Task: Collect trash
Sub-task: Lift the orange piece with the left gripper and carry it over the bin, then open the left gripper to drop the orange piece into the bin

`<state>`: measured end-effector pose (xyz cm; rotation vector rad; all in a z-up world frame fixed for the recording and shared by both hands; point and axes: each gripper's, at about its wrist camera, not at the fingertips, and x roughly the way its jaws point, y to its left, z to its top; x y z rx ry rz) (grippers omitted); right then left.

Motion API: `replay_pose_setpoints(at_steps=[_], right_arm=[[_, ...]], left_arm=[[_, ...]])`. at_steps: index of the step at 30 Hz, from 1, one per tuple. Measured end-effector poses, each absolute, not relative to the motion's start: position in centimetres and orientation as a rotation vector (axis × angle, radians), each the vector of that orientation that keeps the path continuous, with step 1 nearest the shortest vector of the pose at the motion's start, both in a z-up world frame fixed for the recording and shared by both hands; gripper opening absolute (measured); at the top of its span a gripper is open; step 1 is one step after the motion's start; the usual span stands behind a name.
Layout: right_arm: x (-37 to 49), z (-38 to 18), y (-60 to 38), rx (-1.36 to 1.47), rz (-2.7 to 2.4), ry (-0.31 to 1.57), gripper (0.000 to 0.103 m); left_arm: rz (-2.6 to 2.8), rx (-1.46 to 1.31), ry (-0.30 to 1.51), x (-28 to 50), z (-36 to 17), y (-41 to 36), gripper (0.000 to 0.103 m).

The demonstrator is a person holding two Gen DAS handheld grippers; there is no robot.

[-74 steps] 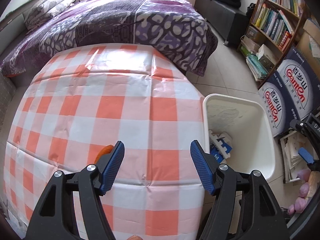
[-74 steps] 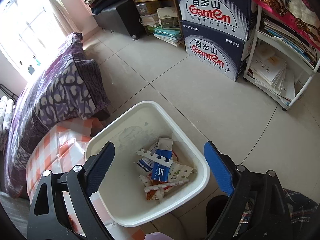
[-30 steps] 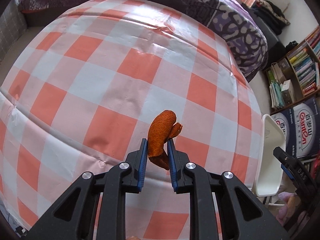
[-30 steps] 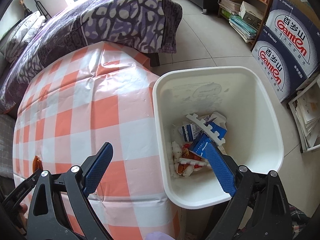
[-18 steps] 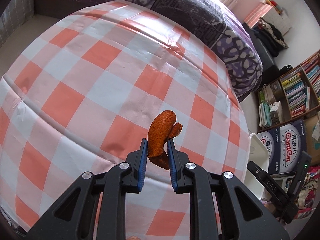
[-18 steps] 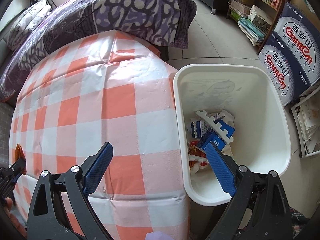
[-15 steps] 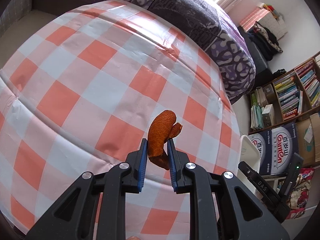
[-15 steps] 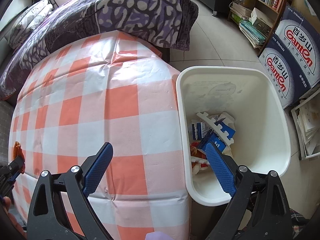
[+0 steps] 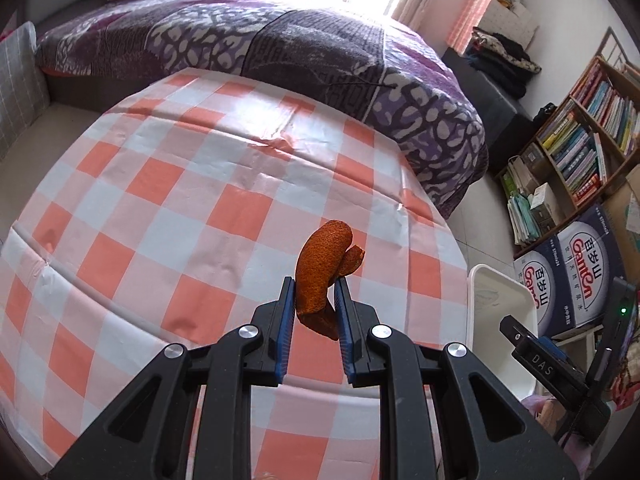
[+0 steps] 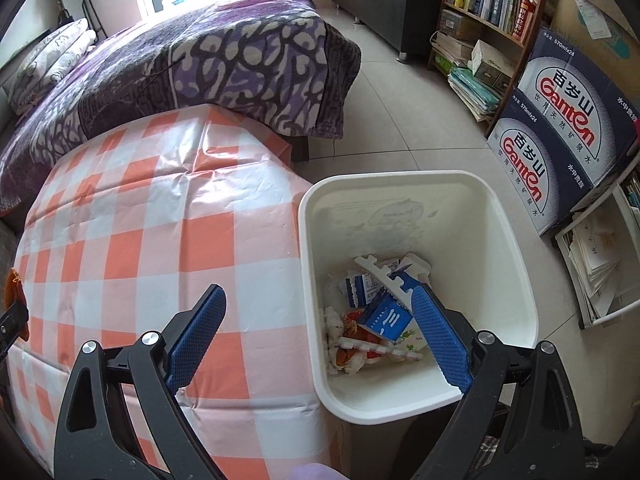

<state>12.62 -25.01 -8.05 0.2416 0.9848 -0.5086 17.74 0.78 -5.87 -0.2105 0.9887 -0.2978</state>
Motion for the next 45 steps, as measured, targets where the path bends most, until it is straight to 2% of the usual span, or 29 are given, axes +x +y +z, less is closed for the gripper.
replay_pose_setpoints(at_steps=[9, 20, 21, 22, 23, 26, 29, 32, 36, 45], right_arm=[[7.9, -4.9, -30.9, 0.252, -0.701, 0.857, 0.09], [0.5, -3.0, -39.6, 0.582, -0.873, 0.708, 0.09], [-0.1, -2.9, -40.0, 0.607, -0.884, 0.69, 0.09], [-0.5, -2.8, -40.3, 0.628, -0.89, 0.675, 0.09], [-0.9, -2.8, -40.6, 0.648, -0.891, 0.663, 0.09], [-1.4, -2.8, -41.0, 0.672, -0.863, 0.661, 0.09], [-1.2, -2.7, -40.6, 0.649, -0.815, 0.679, 0.09], [-0.9, -2.2, -38.7, 0.575, -0.787, 0.666, 0.09], [-0.5, -1.7, -34.7, 0.417, -0.77, 0.634, 0.095], [-0.7, -2.4, -27.8, 0.232, -0.636, 0.662, 0.096]], left_arm=[[-0.426, -0.062, 0.921, 14.8, -3.7, -7.8, 0.02], [-0.634, 0.042, 0.968, 12.1, -4.1, -19.8, 0.022], [-0.65, 0.025, 0.982, 12.1, -4.2, -20.4, 0.029], [-0.666, 0.005, 0.995, 12.0, -4.4, -20.8, 0.042], [-0.675, -0.012, 1.002, 11.9, -4.4, -21.1, 0.048], [-0.679, -0.008, 0.996, 11.3, -4.4, -21.4, 0.051], [-0.615, 0.024, 0.964, 10.9, -4.2, -20.2, 0.059], [-0.501, 0.045, 0.899, 10.0, -3.8, -17.7, 0.071], [-0.356, 0.053, 0.802, 8.6, -2.9, -13.8, 0.092], [-0.176, 0.084, 0.72, 6.0, -2.5, -7.1, 0.094]])
